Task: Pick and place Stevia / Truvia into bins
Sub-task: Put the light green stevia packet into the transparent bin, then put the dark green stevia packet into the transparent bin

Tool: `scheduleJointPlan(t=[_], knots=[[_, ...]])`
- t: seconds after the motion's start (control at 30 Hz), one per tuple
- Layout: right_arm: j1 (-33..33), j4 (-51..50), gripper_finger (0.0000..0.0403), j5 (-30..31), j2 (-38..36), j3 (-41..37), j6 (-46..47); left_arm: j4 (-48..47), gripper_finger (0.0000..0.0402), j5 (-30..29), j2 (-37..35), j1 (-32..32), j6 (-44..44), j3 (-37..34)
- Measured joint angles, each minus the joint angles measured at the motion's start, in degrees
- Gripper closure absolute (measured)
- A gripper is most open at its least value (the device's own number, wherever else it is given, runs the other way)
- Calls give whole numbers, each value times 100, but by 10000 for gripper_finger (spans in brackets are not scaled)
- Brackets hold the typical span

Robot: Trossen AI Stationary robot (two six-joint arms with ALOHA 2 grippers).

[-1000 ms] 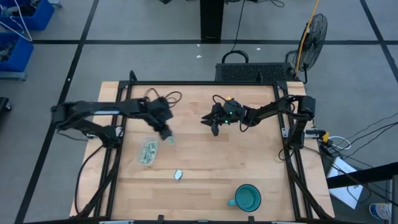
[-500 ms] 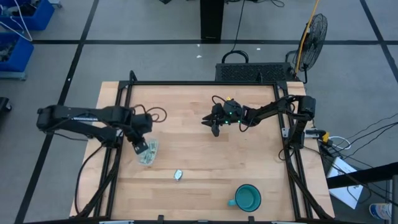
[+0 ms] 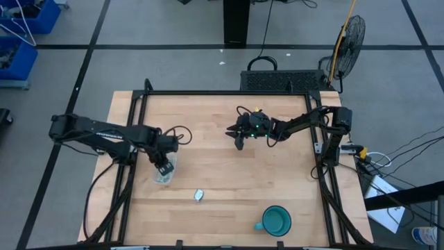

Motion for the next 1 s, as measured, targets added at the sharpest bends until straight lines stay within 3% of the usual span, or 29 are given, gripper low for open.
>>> scheduleJointPlan(t=[0.13, 0.27, 0.4, 0.53, 0.73, 1.0], knots=[[0, -7, 293, -13, 0, 0, 132, 2, 335, 13, 59, -71, -5, 0], [0, -30, 293, -13, 0, 0, 410, 79, 317, 427, 36, -127, -20, 0], [0, 13, 293, -14, 0, 0, 465, 659, 315, 866, -7, -133, -105, 138], [11, 23, 293, -16, 0, 0, 555, 1317, 314, 674, -11, -133, 3, 422], [44, 573, 293, -240, 0, 0, 736, 2528, 314, 401, -6, -133, 572, 503], [226, 1032, 293, -478, 0, 9, 561, 3042, 314, 995, 754, -320, 1433, 507]])
